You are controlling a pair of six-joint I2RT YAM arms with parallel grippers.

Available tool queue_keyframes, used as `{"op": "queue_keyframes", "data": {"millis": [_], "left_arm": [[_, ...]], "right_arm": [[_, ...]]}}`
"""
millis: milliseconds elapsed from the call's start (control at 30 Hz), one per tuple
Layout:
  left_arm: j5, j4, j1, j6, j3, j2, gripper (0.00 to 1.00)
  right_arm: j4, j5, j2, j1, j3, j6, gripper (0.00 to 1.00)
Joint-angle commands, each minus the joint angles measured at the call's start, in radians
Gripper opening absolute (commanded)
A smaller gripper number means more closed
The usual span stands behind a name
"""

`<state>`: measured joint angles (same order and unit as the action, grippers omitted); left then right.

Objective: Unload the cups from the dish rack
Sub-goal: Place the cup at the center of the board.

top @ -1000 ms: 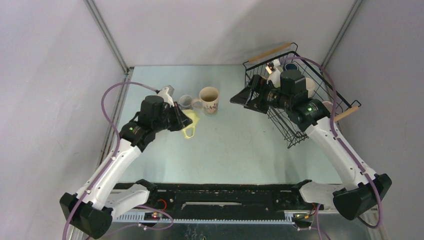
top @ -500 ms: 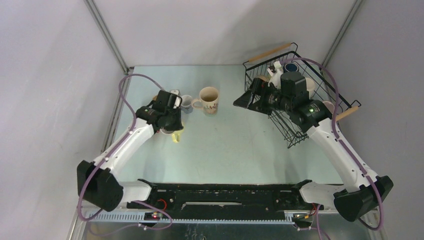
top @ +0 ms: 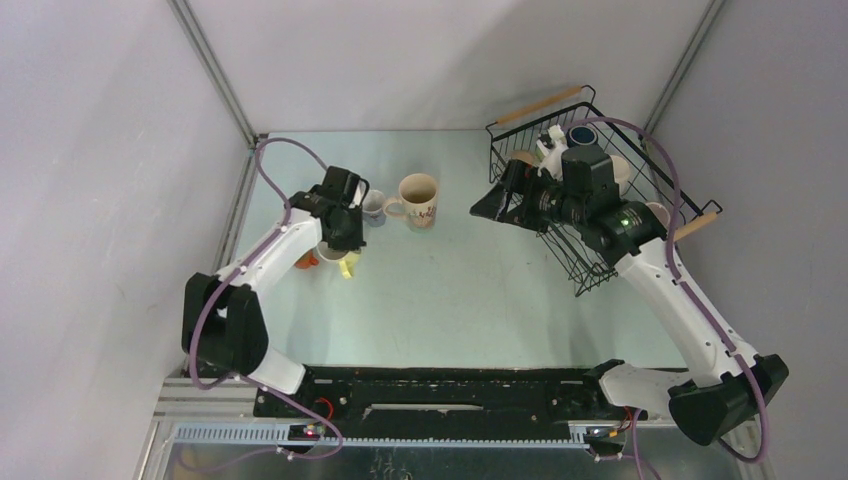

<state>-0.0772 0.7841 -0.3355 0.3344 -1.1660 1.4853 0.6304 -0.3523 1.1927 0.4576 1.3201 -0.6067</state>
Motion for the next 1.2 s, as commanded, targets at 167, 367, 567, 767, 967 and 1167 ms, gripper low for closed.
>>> {"op": "queue_keyframes", "data": {"millis": [167, 367, 567, 767, 967, 1167], "left_arm": [[-0.034, -0.049, 0.04, -0.039, -0.105, 0.061, 0.0], [-0.037, -0.049, 0.057, -0.035, -0.113, 0.092, 0.0], [-0.038, -0.055, 0.064, -0.036, -0.112, 0.117, 0.0], [-0.021, -0.062, 0.068, -0.033, -0.108, 0.121, 0.09], [-0.013, -0.065, 0.07, -0.029, -0.104, 0.125, 0.19], [0.006, -0.07, 0.07, -0.031, -0.101, 0.125, 0.27]], "right_arm": [[0.009, 0.023, -0.03, -0.003, -0.005, 0.023, 1.0], [0.009, 0.029, -0.026, -0.002, -0.005, 0.015, 1.0], [-0.011, 0.031, -0.03, 0.0, -0.02, 0.006, 1.0], [-0.016, 0.033, -0.031, 0.0, -0.02, 0.004, 1.0], [-0.013, 0.034, -0.03, 0.003, -0.02, -0.001, 1.0], [-0.01, 0.04, -0.032, 0.007, -0.02, -0.004, 1.0]]}}
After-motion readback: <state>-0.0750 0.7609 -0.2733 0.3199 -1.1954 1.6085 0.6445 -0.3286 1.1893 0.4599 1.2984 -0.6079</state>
